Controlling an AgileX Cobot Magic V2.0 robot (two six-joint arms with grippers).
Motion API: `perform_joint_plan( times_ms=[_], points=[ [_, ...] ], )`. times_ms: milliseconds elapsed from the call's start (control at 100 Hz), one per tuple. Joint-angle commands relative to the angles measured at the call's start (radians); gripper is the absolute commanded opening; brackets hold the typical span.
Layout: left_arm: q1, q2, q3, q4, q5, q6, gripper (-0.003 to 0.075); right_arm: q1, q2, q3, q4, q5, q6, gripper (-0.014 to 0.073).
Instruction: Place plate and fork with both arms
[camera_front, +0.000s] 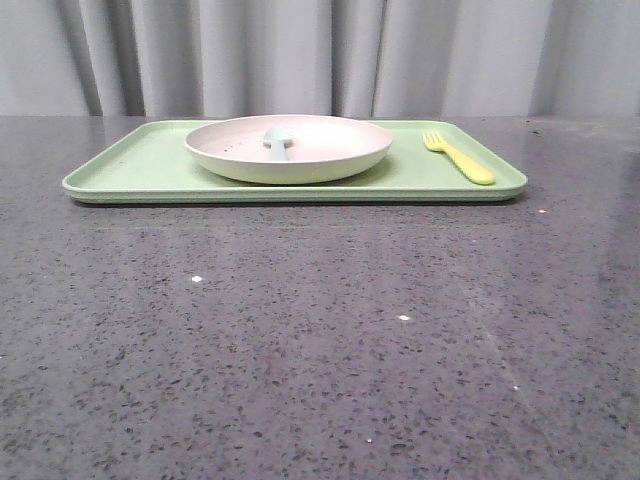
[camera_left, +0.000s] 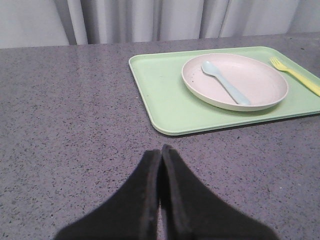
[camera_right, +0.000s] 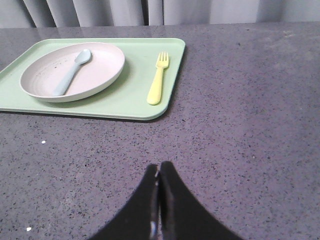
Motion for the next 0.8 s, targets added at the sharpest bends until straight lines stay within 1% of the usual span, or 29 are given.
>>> perform_joint_plan(
  times_ms=[0,690,790],
  points=[
    [0.003,0.009,-0.026,-0.004,-0.077,-0.008,-0.002,-0.005,0.006,-0.024,-0.019,-0.076,-0.011,-0.0067],
    [0.003,0.009,-0.026,-0.001,-0.073,-0.008,-0.002,-0.005,0.006,-0.024,-0.019,-0.076,-0.011,-0.0067],
    [0.006,0.006,-0.026,0.021,-0.13,-0.008,-0.002,-0.005,0.006,-0.024,-0.019,-0.076,-0.011,-0.0067]
  ],
)
